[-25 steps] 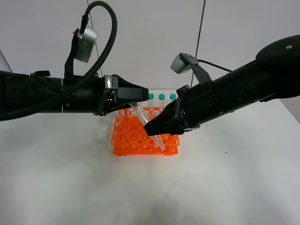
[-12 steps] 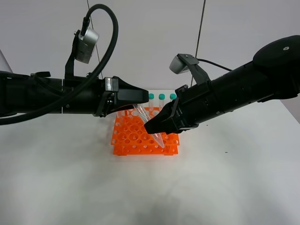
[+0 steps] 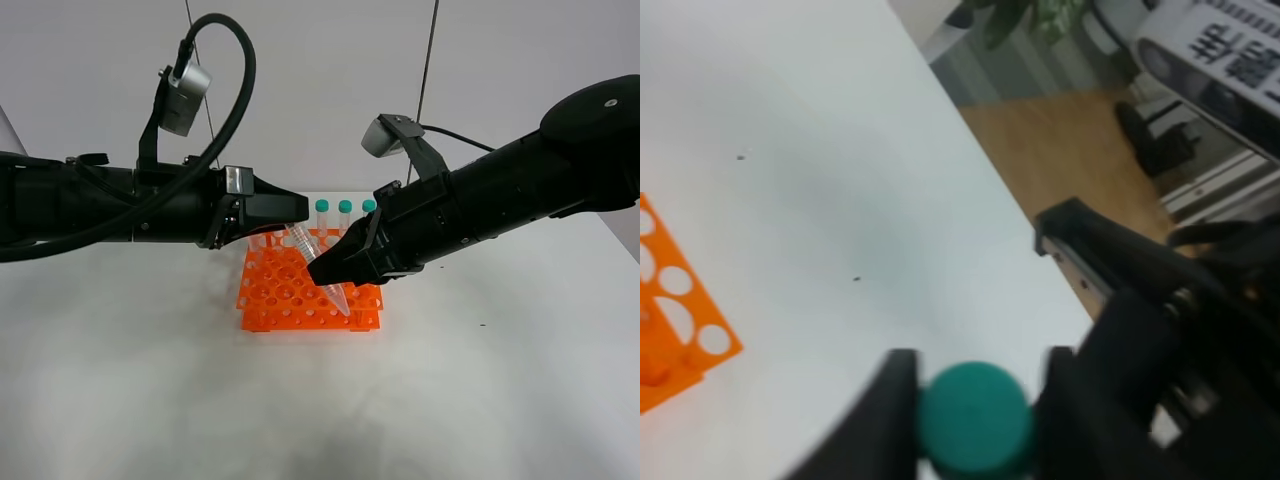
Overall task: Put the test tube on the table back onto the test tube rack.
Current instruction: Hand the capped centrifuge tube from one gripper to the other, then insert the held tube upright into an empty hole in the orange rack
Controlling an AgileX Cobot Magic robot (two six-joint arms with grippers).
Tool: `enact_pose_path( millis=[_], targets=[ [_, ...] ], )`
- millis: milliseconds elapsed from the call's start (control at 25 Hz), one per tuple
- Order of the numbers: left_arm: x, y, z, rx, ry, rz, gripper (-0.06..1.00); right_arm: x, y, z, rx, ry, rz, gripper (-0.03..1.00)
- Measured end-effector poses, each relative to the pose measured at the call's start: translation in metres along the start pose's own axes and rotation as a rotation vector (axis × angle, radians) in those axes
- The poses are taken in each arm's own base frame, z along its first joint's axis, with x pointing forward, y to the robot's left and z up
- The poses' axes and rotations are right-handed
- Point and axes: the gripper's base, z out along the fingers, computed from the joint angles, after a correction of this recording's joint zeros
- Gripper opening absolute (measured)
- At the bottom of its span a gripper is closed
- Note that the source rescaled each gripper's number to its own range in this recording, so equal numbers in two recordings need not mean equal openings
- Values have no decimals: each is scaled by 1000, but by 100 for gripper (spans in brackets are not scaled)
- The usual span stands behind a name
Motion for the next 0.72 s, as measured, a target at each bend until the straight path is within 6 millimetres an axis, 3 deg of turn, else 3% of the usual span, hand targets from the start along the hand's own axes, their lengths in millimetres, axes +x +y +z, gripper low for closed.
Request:
enact_pose_path(
  millis=[320,360,480,520,600,720],
  targets=[
    [0,0,0,-1,-1,-2,2,0,0,0,2,-1,0,5],
    [0,0,0,0,-1,-2,2,0,0,0,5,-3,0,15],
    [0,0,0,4,0,-2,2,-1,-2,0,17,-10,-1,69],
    [0,0,0,4,0,-2,2,-2,-1,-1,19,-6,-8,83],
    [0,0,0,4,0,-2,2,-7,1,-4,12,18,-12,95],
    [0,0,0,4,1,-2,2,-21,8,-16,4,88,-24,100]
  ],
)
